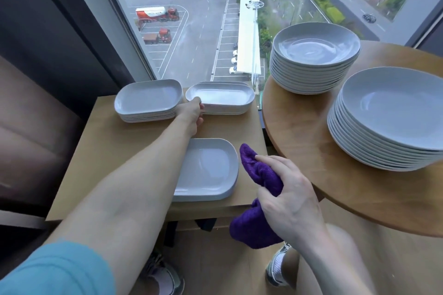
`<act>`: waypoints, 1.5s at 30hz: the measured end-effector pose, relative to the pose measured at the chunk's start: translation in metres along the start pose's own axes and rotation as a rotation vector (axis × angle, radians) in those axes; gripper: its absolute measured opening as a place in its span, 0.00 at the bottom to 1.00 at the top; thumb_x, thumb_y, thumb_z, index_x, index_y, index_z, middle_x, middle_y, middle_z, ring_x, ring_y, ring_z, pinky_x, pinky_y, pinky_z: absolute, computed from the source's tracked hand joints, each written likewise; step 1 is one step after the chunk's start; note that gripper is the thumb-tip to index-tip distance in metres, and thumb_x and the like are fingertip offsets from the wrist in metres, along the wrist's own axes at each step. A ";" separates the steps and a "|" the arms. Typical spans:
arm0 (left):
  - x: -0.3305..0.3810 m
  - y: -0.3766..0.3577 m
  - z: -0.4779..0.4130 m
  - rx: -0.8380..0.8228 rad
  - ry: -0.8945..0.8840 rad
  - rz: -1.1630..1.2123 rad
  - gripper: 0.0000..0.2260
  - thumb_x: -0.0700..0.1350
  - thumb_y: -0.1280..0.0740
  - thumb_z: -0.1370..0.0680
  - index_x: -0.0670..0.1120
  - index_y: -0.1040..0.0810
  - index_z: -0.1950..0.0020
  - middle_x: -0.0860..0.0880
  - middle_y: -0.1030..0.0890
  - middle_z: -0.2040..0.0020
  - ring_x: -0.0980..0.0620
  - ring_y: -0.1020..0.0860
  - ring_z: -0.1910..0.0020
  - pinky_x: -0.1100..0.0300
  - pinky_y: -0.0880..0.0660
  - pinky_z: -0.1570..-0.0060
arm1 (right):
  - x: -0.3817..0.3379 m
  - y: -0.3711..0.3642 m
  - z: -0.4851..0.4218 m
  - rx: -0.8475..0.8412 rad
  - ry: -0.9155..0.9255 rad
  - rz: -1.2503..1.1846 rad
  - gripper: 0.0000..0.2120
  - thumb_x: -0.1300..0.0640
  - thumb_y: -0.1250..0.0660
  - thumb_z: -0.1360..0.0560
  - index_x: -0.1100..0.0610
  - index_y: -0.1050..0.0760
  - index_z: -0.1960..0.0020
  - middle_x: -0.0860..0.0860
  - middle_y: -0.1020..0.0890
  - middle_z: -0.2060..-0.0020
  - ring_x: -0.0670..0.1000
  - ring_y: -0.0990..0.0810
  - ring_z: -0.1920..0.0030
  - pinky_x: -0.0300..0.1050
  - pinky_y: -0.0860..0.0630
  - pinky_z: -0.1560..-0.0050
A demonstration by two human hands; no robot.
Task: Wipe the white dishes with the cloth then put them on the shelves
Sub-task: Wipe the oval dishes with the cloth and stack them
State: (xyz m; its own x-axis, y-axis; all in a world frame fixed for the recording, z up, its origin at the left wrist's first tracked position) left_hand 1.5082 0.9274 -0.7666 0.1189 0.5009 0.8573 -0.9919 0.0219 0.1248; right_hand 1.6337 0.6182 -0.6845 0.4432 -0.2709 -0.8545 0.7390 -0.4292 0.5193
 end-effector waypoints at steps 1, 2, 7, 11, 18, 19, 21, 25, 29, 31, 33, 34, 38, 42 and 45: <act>0.005 -0.001 0.005 -0.004 -0.025 0.053 0.01 0.41 0.36 0.20 0.46 0.26 0.50 0.50 0.24 0.66 0.55 0.27 0.74 0.69 0.30 0.77 | -0.001 0.001 0.001 0.002 -0.003 -0.008 0.28 0.52 0.38 0.34 0.40 0.24 0.34 0.31 0.26 0.40 0.35 0.24 0.43 0.29 0.30 0.48; 0.009 -0.002 0.010 -0.012 -0.043 0.117 0.02 0.40 0.36 0.20 0.46 0.26 0.49 0.48 0.21 0.63 0.54 0.22 0.72 0.66 0.24 0.74 | -0.003 0.002 0.002 0.005 0.000 -0.012 0.28 0.52 0.37 0.34 0.40 0.23 0.34 0.31 0.25 0.40 0.35 0.24 0.42 0.27 0.30 0.48; 0.015 0.004 0.039 0.011 -0.088 0.349 0.05 0.34 0.33 0.23 0.41 0.25 0.56 0.42 0.20 0.58 0.44 0.19 0.61 0.56 0.16 0.66 | -0.024 0.013 0.011 0.032 0.034 -0.038 0.27 0.50 0.37 0.34 0.39 0.23 0.35 0.31 0.25 0.40 0.34 0.25 0.42 0.21 0.32 0.51; 0.013 0.010 0.072 -0.106 -0.042 0.406 0.06 0.31 0.38 0.24 0.40 0.26 0.52 0.43 0.24 0.61 0.43 0.22 0.64 0.57 0.17 0.69 | -0.040 0.021 0.023 0.037 0.054 -0.049 0.27 0.50 0.37 0.34 0.40 0.22 0.36 0.30 0.25 0.41 0.33 0.25 0.42 0.21 0.33 0.49; 0.005 0.043 0.153 -0.435 0.029 0.658 0.26 0.23 0.48 0.23 0.39 0.28 0.29 0.33 0.20 0.39 0.34 0.18 0.47 0.46 0.16 0.48 | -0.068 0.025 0.054 0.042 0.080 -0.034 0.27 0.52 0.37 0.35 0.39 0.22 0.37 0.32 0.24 0.41 0.37 0.24 0.41 0.33 0.30 0.44; 0.003 0.051 0.164 -0.466 0.030 0.686 0.27 0.23 0.48 0.23 0.40 0.28 0.28 0.32 0.20 0.36 0.32 0.19 0.43 0.44 0.17 0.44 | -0.073 0.024 0.059 0.039 0.089 -0.033 0.27 0.52 0.37 0.35 0.39 0.22 0.37 0.32 0.24 0.41 0.37 0.24 0.41 0.33 0.30 0.44; -0.003 0.068 0.185 -0.507 0.035 0.707 0.27 0.23 0.48 0.22 0.38 0.28 0.27 0.32 0.21 0.32 0.32 0.20 0.38 0.43 0.19 0.39 | -0.084 0.020 0.068 0.028 0.110 -0.033 0.27 0.51 0.37 0.35 0.39 0.22 0.37 0.32 0.24 0.40 0.36 0.25 0.42 0.31 0.31 0.47; -0.020 0.108 0.222 -0.516 0.026 0.710 0.25 0.21 0.45 0.23 0.36 0.26 0.29 0.34 0.20 0.33 0.32 0.23 0.31 0.42 0.23 0.33 | -0.108 0.008 0.082 0.012 0.162 -0.032 0.25 0.57 0.33 0.30 0.40 0.23 0.34 0.33 0.24 0.40 0.35 0.25 0.42 0.24 0.32 0.50; -0.037 0.150 0.255 -0.552 -0.015 0.724 0.28 0.21 0.39 0.27 0.38 0.26 0.28 0.36 0.17 0.36 0.35 0.19 0.36 0.42 0.20 0.38 | -0.128 -0.005 0.090 0.069 0.171 0.003 0.25 0.57 0.32 0.26 0.43 0.26 0.30 0.35 0.29 0.39 0.41 0.26 0.42 0.34 0.32 0.48; -0.046 0.165 0.272 -0.595 -0.028 0.717 0.30 0.23 0.36 0.29 0.38 0.27 0.27 0.36 0.19 0.34 0.36 0.17 0.38 0.44 0.17 0.41 | -0.137 -0.016 0.093 0.072 0.171 0.056 0.26 0.55 0.33 0.25 0.43 0.29 0.28 0.37 0.32 0.37 0.43 0.26 0.45 0.40 0.30 0.50; -0.056 0.176 0.286 -0.637 -0.036 0.715 0.30 0.24 0.34 0.27 0.40 0.27 0.27 0.36 0.20 0.32 0.35 0.19 0.36 0.43 0.18 0.40 | -0.147 -0.028 0.097 0.051 0.189 0.132 0.28 0.54 0.32 0.24 0.44 0.32 0.26 0.39 0.34 0.35 0.45 0.26 0.47 0.43 0.27 0.49; -0.061 0.182 0.291 -0.654 -0.035 0.726 0.28 0.26 0.33 0.26 0.41 0.26 0.26 0.36 0.20 0.31 0.34 0.20 0.34 0.41 0.20 0.37 | -0.151 -0.035 0.100 0.042 0.200 0.177 0.29 0.54 0.32 0.25 0.44 0.33 0.25 0.39 0.34 0.33 0.45 0.28 0.48 0.43 0.28 0.48; -0.069 0.200 0.303 -0.702 0.000 0.794 0.23 0.36 0.30 0.24 0.39 0.22 0.28 0.35 0.23 0.29 0.31 0.23 0.31 0.36 0.24 0.33 | -0.159 -0.057 0.110 -0.030 0.202 0.306 0.32 0.52 0.32 0.26 0.40 0.36 0.24 0.36 0.37 0.30 0.49 0.25 0.43 0.46 0.26 0.44; -0.074 0.212 0.306 -0.719 0.005 0.827 0.20 0.44 0.34 0.17 0.39 0.24 0.25 0.35 0.25 0.27 0.31 0.26 0.28 0.33 0.28 0.30 | -0.157 -0.072 0.115 -0.132 0.178 0.376 0.31 0.51 0.34 0.26 0.41 0.34 0.24 0.35 0.35 0.28 0.52 0.23 0.41 0.48 0.26 0.41; -0.085 0.216 0.305 -0.697 -0.008 0.816 0.19 0.49 0.36 0.15 0.41 0.22 0.27 0.36 0.25 0.26 0.34 0.27 0.26 0.36 0.29 0.27 | -0.157 -0.086 0.125 -0.203 0.207 0.465 0.24 0.50 0.35 0.24 0.43 0.30 0.29 0.39 0.30 0.32 0.55 0.22 0.42 0.49 0.26 0.43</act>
State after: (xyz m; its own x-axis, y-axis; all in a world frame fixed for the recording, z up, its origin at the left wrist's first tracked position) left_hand 1.2972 0.6258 -0.6608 -0.5929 0.5823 0.5562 -0.5777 0.1737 -0.7976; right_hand 1.4369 0.5898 -0.5936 0.8222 -0.2079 -0.5298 0.5152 -0.1237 0.8481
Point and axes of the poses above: each hand's wrist, its own z-axis away from the middle knuckle, its own y-axis out of the back of the hand, x = y × z, the point moved 9 cm from there along -z, towards the middle knuckle
